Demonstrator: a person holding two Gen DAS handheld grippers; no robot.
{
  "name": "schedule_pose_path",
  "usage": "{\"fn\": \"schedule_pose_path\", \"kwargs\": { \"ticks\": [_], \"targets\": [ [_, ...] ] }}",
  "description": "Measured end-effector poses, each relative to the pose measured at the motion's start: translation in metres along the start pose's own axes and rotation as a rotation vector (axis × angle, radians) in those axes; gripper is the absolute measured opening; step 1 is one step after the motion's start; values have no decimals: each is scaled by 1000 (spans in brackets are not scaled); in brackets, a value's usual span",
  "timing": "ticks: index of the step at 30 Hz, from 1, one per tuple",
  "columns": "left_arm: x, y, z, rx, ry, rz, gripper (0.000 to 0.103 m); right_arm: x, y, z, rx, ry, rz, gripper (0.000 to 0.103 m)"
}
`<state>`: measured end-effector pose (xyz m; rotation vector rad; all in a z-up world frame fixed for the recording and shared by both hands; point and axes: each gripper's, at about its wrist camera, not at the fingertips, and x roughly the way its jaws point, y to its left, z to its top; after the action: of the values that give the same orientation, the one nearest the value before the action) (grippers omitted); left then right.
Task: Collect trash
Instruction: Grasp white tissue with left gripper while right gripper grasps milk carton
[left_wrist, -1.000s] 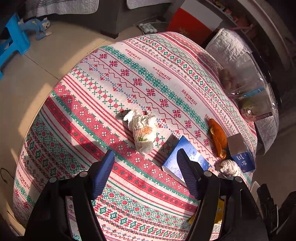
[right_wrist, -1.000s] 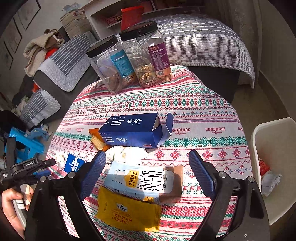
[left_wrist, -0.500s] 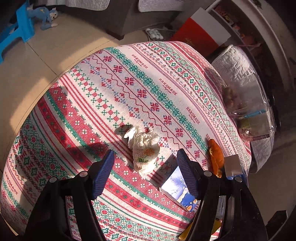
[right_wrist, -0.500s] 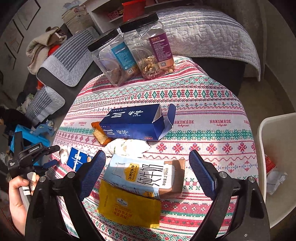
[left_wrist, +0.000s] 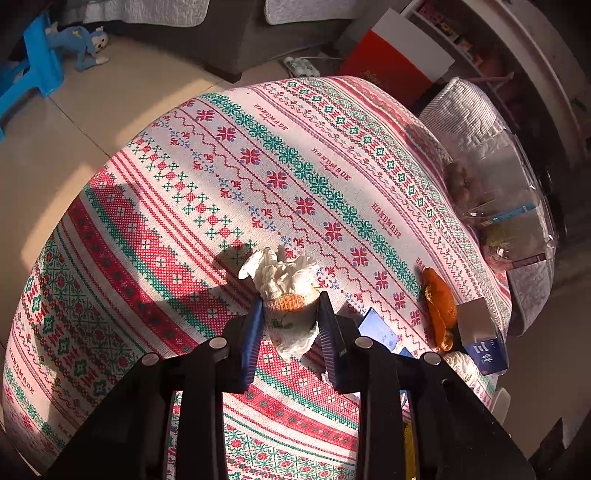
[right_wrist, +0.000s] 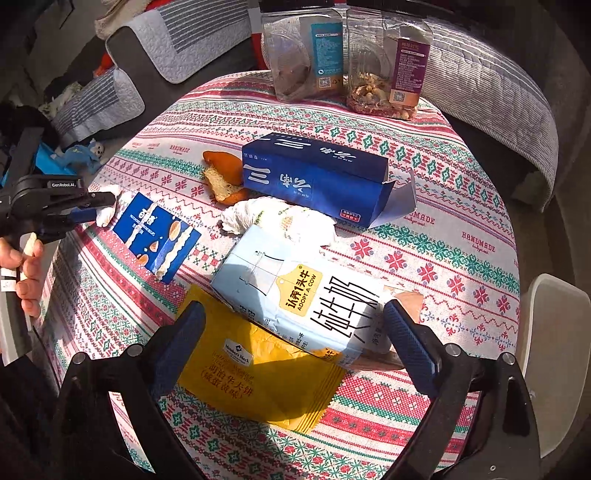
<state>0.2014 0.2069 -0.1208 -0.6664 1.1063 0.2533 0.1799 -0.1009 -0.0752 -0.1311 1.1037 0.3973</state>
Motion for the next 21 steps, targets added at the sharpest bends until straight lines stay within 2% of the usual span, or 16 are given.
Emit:
{"fn": "schedule_pose_path", "kwargs": {
  "ticks": [3, 5, 6, 7, 9, 12, 14, 15, 16, 18, 20, 21],
  "targets": [
    [-9, -6, -6, 13, -11, -26, 29, 7, 13, 1, -86, -13, -73, 94],
    [-11, -7, -8, 16, -7, -40, 29, 12, 18, 2, -134, -25, -133, 89],
    [-13, -7, -9, 19, -6, -44, 29, 13, 20, 2, -155, -29, -159, 85],
    [-15, -8, -9, 25, -9, -44, 29, 13, 21, 2, -172, -32, -178, 71],
    [-19, -12, -10, 43, -21, -47, 29, 12, 22, 1, -207, -34, -234, 59],
    [-22, -21, -14, 66, -18, -83, 29, 14, 20, 0, -255, -31, -245, 58],
    [-24, -25, -18, 78, -14, -95, 29, 15, 22, 1, -297, -20, -243, 65],
    [-24, -26, -20, 82, -11, -101, 29, 17, 25, 1, -326, -9, -218, 84],
    [-24, -27, -21, 85, -8, -105, 29, 21, 27, 0, -355, -1, -212, 94],
    [-26, -29, -25, 94, -8, -112, 29, 32, 26, 0, -388, -10, -271, 87],
    [-28, -31, -27, 104, -10, -115, 29, 25, 23, 5, -337, -41, -296, 67],
    [-30, -31, -28, 105, -10, -121, 29, 18, 20, 8, -297, -45, -271, 57]
  ]
}}
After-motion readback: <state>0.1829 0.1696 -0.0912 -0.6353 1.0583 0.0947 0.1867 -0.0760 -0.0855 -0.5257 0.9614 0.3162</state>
